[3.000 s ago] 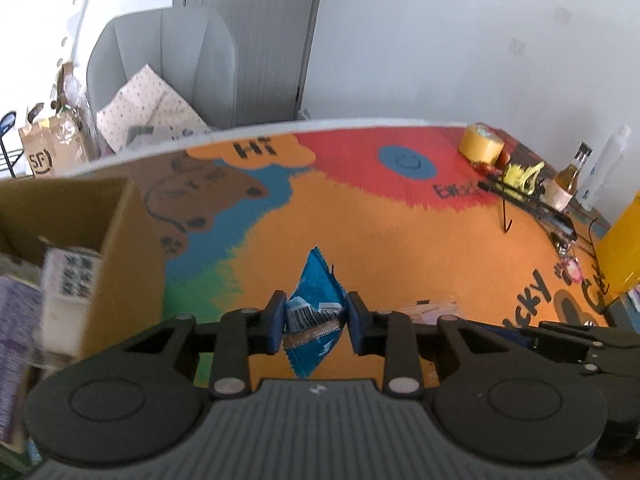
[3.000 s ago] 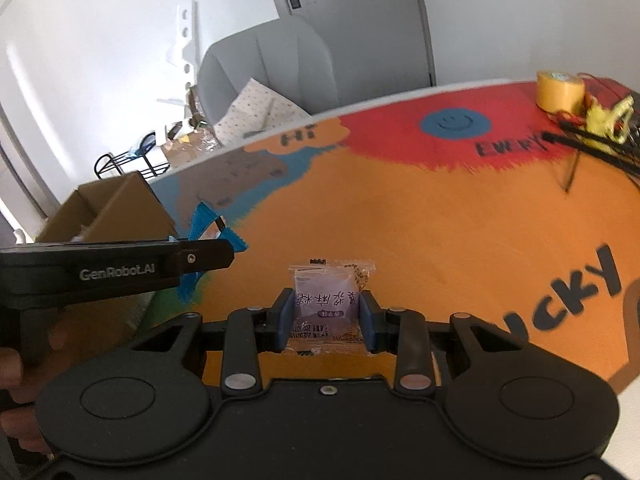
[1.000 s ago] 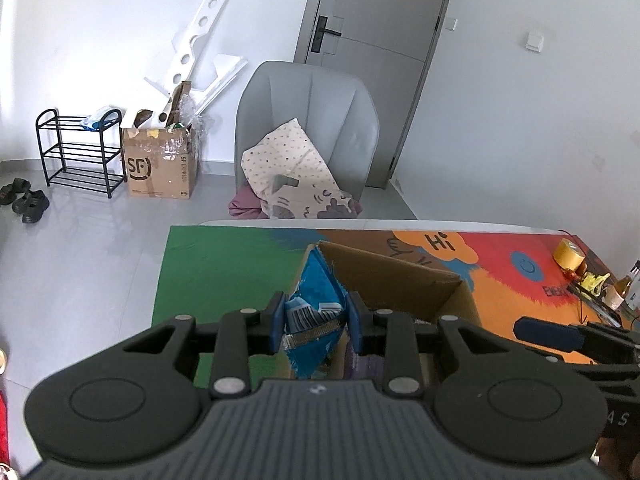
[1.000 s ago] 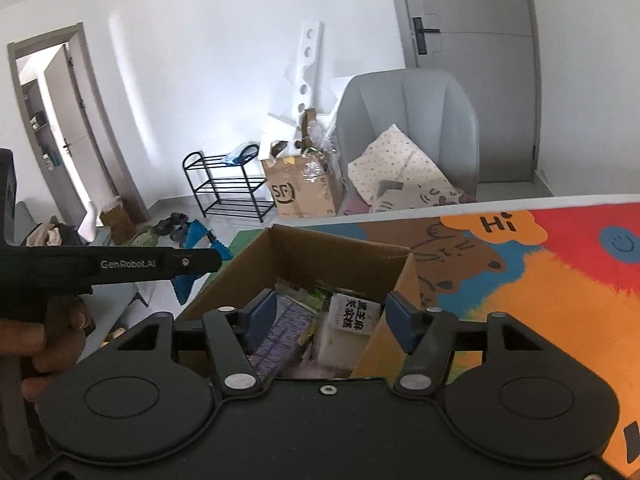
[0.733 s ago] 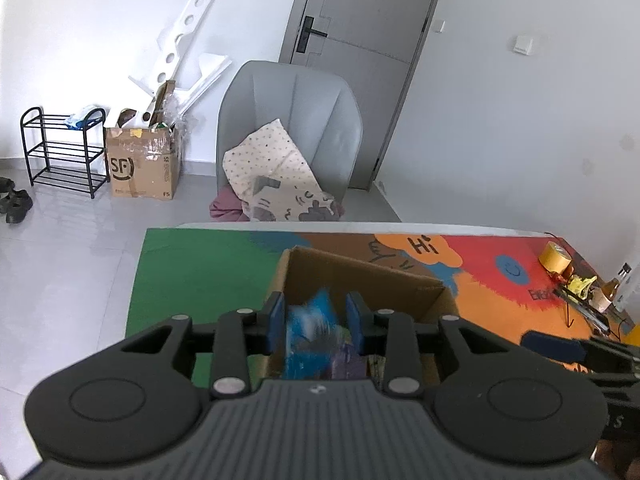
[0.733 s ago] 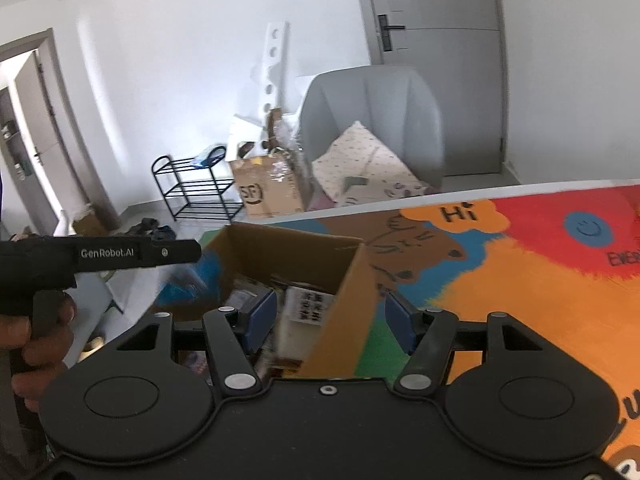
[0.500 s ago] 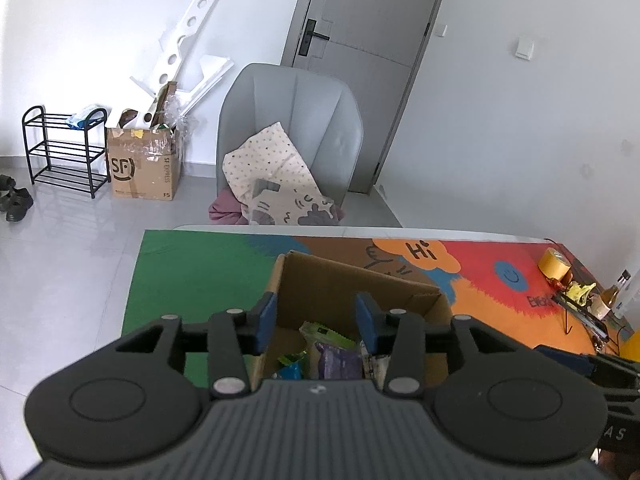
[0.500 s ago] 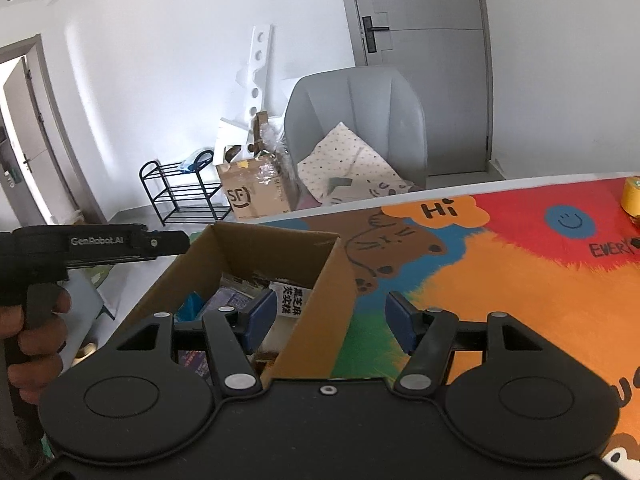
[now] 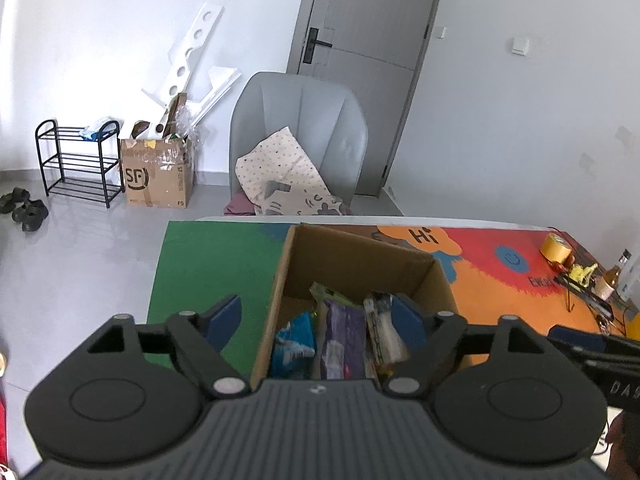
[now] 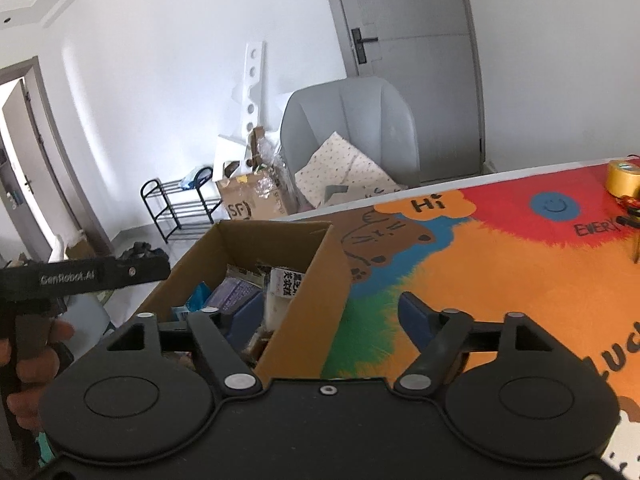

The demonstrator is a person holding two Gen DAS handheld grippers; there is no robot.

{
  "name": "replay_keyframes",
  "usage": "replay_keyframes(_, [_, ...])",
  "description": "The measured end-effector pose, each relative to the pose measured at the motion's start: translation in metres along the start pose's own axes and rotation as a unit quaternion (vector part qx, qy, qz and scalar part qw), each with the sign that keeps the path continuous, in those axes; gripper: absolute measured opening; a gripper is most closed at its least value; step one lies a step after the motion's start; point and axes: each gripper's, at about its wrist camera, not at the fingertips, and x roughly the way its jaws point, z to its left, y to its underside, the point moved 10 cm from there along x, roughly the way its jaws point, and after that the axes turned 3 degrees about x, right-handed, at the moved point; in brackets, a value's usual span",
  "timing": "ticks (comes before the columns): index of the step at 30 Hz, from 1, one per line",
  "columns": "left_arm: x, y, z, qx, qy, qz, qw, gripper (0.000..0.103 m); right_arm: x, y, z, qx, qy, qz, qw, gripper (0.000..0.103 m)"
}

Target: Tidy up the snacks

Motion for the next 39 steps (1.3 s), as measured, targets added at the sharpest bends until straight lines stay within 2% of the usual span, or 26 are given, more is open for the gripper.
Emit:
replay_keyframes(7, [-0.018, 0.014, -0.014, 0.013, -0.013, -0.006, 0.9998, 0.092, -0.029, 0.007, -0.017, 0.011, 0.025, -0.025, 0.999, 0.098])
replay_keyframes(11, [-0.028, 0.02, -0.025, 0.022, -0.014, -0.01, 0.9996, 0.098, -0.042, 0.01, -0.029, 0.017, 0.037, -0.032, 0.999, 0.103])
replay_keyframes(16, [-0.037, 0.025, -0.042, 0.031, -0.007, -0.012, 0.9994, 0.102, -0.058, 0.016, -0.044, 0.027, 0.049, -0.034, 0.998, 0.103])
replay_keyframes(25, [-0.052, 0.034, -0.075, 0.051, 0.014, -0.012, 0.9985, 0.103, -0.086, 0.024, -0.072, 0.046, 0.087, -0.043, 0.994, 0.103])
replay_keyframes(31, [-0.06, 0.04, -0.086, 0.057, 0.03, 0.008, 0.9979, 0.103, -0.106, 0.027, -0.088, 0.058, 0.116, -0.055, 0.99, 0.103])
replay_keyframes(39, [-0.077, 0.041, -0.093, 0.071, 0.041, 0.012, 0.9966, 0.103, -0.123, 0.029, -0.092, 0.063, 0.134, -0.062, 0.987, 0.103])
